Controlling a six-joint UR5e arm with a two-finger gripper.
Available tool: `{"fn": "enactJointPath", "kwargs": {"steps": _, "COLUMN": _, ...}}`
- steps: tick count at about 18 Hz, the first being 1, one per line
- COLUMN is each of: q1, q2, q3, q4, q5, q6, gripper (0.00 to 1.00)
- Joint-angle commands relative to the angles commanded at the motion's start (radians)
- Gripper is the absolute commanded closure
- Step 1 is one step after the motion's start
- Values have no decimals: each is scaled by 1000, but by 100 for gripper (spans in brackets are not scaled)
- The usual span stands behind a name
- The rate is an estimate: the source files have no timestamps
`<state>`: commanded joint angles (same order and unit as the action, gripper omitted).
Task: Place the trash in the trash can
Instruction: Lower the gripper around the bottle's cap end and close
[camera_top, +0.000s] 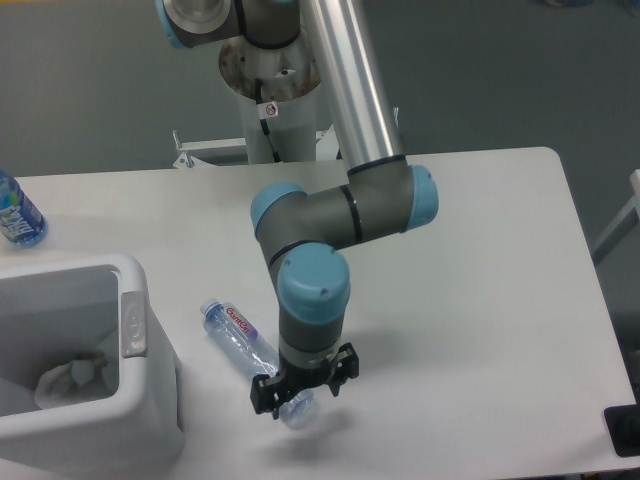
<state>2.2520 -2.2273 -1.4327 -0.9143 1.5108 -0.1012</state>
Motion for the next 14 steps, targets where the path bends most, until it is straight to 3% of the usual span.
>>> {"fn": "enactJointPath", "kwargs": {"steps": 10, "q1": -22, "q2": -25, "q3": -41, "q4": 11, "q5": 54, "q6": -6, "gripper": 0}}
{"fn": "enactJointPath", "kwargs": {"steps": 12, "q1": -22, "q2": -25, "q3": -48, "q4": 34, "q5": 57, "q6": -6, "gripper": 0}}
{"fn": "enactJointPath", "kwargs": {"steps": 14, "q1": -22, "q2": -28, "q3": -46, "q4": 37, "q5": 57, "q6": -20, "gripper": 4}}
